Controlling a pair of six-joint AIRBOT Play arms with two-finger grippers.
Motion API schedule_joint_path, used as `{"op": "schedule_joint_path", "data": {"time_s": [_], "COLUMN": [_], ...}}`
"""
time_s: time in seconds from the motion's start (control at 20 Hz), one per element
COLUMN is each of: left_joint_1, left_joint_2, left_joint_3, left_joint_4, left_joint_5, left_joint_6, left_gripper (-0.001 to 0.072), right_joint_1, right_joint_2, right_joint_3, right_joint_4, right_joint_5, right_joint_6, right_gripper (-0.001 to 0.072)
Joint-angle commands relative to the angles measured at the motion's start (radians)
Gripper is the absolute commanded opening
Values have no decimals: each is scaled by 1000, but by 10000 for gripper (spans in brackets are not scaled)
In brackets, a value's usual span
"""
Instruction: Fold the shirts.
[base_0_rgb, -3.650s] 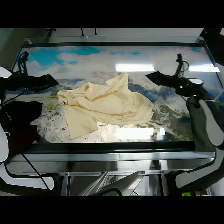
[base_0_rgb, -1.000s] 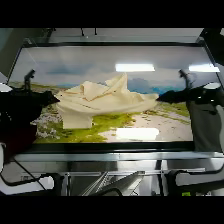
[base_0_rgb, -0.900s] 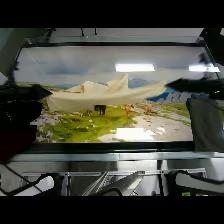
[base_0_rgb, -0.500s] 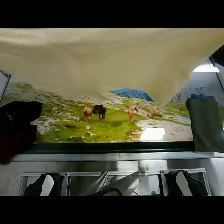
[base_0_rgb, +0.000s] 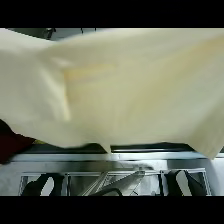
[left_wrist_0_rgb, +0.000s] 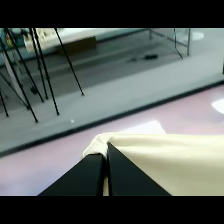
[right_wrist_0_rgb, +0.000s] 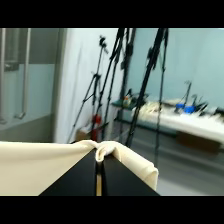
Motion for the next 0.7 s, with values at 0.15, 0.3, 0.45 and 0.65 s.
{"op": "schedule_joint_path", "data": {"time_s": [0.15, 0.3, 0.45, 0.65], "left_joint_1": [-232, -219, -199, -191], "left_joint_2": [-364, -555, -708, -903], "left_joint_3": [-159, -160, -160, -44], "left_joint_4": [212, 209, 200, 201], "left_joint_5": [90, 103, 130, 96], "left_joint_6": [6, 4, -15, -45], "left_gripper": [13, 13, 13, 13], "right_joint_1": [62, 295, 409, 430], "right_joint_2": [-177, -350, -613, -921], "right_joint_3": [-357, -522, -512, -323], "right_joint_4": [-42, -301, -364, -272], "right_joint_5": [95, -113, -258, -237], "right_joint_6": [3, 40, 84, 90], "right_gripper": [23, 22, 22, 22]}}
